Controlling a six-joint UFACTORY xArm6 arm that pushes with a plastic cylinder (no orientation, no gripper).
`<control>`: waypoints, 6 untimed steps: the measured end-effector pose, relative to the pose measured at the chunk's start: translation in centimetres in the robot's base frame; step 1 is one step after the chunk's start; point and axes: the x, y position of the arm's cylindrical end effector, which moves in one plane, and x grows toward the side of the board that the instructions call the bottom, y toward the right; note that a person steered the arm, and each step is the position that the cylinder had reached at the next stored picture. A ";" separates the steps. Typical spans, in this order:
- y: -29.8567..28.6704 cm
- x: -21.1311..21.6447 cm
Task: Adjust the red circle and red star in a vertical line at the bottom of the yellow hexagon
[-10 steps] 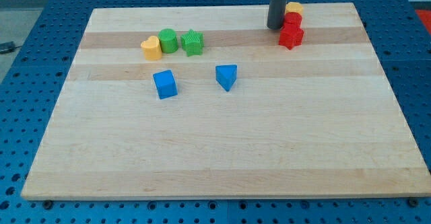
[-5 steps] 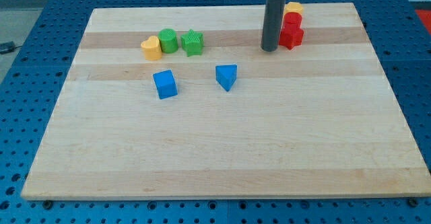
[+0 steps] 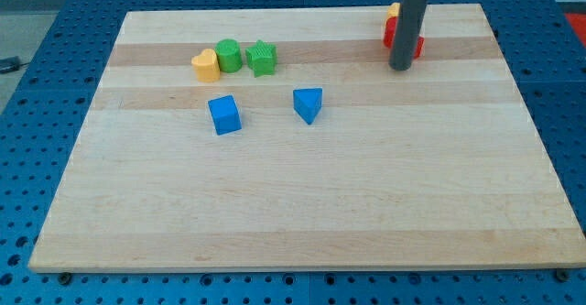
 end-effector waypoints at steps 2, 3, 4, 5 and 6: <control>-0.2 -0.1; -1.4 -0.7; -1.9 -0.8; -1.9 -0.8; -2.4 0.9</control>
